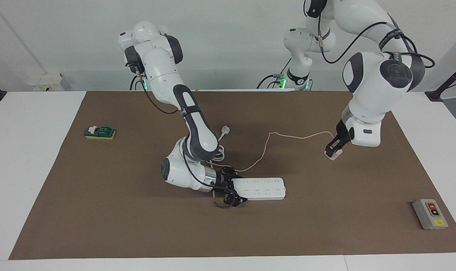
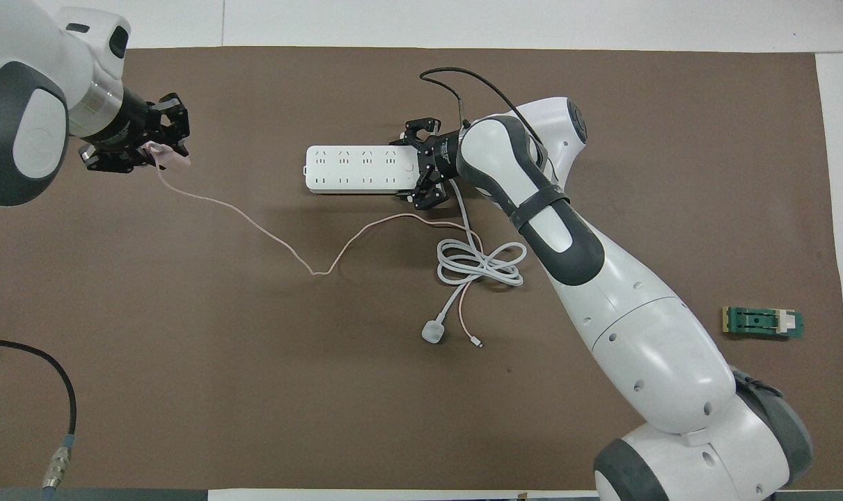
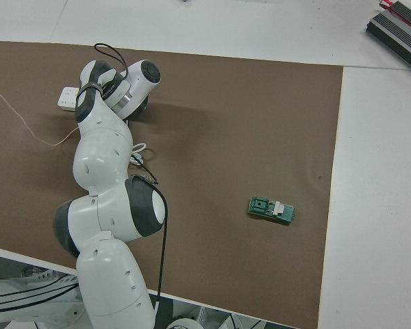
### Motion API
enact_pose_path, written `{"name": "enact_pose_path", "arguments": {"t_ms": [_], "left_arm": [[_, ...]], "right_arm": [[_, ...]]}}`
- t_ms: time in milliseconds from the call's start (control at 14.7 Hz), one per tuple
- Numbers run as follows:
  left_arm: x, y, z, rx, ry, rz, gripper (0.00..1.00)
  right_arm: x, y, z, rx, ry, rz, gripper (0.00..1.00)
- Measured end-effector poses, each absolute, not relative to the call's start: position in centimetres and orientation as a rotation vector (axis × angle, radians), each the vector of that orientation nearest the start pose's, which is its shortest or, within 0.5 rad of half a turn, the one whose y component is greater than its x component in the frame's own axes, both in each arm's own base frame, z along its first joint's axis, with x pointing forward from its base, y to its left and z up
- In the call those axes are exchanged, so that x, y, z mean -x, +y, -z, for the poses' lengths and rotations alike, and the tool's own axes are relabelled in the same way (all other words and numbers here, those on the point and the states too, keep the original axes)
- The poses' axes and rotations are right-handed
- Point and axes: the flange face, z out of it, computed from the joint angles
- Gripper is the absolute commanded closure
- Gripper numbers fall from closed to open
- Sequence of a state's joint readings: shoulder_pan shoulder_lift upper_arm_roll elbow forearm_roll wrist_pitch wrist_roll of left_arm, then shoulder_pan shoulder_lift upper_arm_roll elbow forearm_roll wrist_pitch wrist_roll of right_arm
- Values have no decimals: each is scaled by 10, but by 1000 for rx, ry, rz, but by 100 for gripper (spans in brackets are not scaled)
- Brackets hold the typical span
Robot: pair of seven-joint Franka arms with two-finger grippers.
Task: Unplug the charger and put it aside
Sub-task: 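Pull the pink charger out of the strip with the left gripper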
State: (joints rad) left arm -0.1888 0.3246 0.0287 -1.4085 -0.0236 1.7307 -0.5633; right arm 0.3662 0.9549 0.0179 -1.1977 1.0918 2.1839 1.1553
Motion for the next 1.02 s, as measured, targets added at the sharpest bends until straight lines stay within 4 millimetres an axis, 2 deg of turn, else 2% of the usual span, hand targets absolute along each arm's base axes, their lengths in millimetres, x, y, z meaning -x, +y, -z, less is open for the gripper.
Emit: {"name": "enact_pose_path", "arguments": {"t_ms": [136,272,476,612,748,884,1020], "left_arm": [[-652,-82,-525,3141,-319,8,100],[-654,-59,-529,3155,-128,25,100],[-657,-47,-532,3156,80,82,100],[-654,-44,-525,3154,118,70,100],[-647,-35,-513,3154,104,25,100],[-635,-5,-501,3155,46,-35,100],[-619,35,-493,3159,93,-89,100]], "right_arm": [[-707,316,-220,1778,1557,-770,0],[-709,313,-223,1778,1554,-770,0],[-712,300,-233,1781,1549,-791,0],[-713,287,-243,1778,1551,-797,0],[-716,271,-262,1774,1550,-785,0],[-718,253,-288,1777,1543,-768,0],[-714,239,-318,1795,1530,-753,0]]}}
